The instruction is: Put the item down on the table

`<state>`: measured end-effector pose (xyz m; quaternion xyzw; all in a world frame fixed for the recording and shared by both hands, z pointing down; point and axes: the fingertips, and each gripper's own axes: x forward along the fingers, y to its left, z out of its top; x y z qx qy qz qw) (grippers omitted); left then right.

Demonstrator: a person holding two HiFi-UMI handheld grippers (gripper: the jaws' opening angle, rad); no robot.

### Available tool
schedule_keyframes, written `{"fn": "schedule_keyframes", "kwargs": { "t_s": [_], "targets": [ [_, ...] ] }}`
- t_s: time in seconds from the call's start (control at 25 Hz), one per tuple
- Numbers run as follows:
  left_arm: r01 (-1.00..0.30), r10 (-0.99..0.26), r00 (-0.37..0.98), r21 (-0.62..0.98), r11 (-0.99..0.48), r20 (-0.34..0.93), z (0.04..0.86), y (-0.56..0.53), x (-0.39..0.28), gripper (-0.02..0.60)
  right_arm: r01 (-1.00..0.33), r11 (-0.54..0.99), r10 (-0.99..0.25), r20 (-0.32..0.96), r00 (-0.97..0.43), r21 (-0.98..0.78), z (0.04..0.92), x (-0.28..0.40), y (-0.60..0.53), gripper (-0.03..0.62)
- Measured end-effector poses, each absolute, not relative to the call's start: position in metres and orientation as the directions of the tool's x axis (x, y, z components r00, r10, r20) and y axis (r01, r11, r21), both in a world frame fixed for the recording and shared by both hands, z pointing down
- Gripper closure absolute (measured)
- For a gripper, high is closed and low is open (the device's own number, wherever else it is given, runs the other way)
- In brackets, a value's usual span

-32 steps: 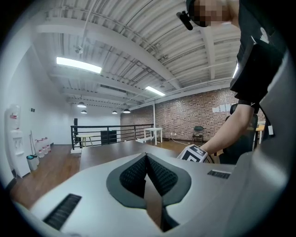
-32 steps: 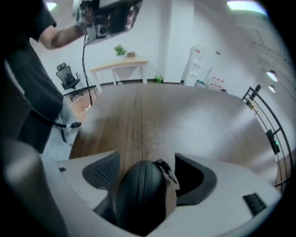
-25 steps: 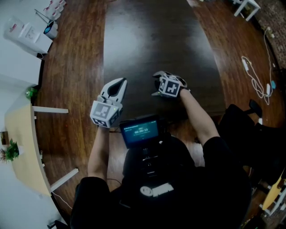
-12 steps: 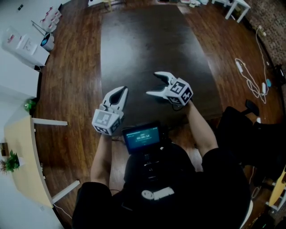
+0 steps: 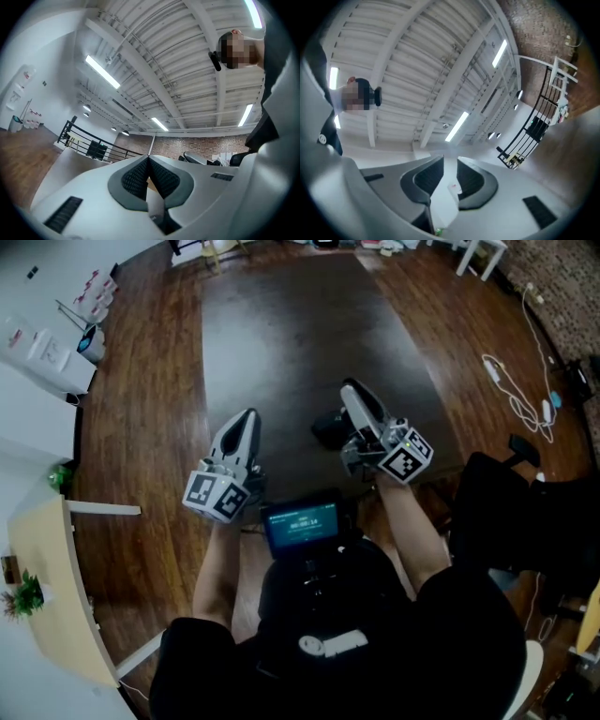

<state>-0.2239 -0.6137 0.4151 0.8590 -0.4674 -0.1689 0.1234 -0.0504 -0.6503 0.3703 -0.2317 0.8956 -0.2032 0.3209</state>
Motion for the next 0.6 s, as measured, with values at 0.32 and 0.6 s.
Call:
{"fn": "schedule_keyframes", "kwargs": {
  "t_s": [0.32, 0.6],
  "targets": [
    [-0.711, -0.848, 0.483, 0.467, -0.526, -0.219, 0.418, -0.602, -0.226, 0.581, -0.247, 0.728, -0.640, -0.505, -0.579, -0.639, 0.392, -0.040, -0.630, 0.591],
    [-0.847, -0.846, 0.528, -0.029, -0.531, 0.080, 0.442, -0.593, -0.206, 0.581, -0.595, 0.766, -0.630, -0.099, -0.771, -0.244, 0.441, -0.073, -0.613, 0.591]
  ]
}}
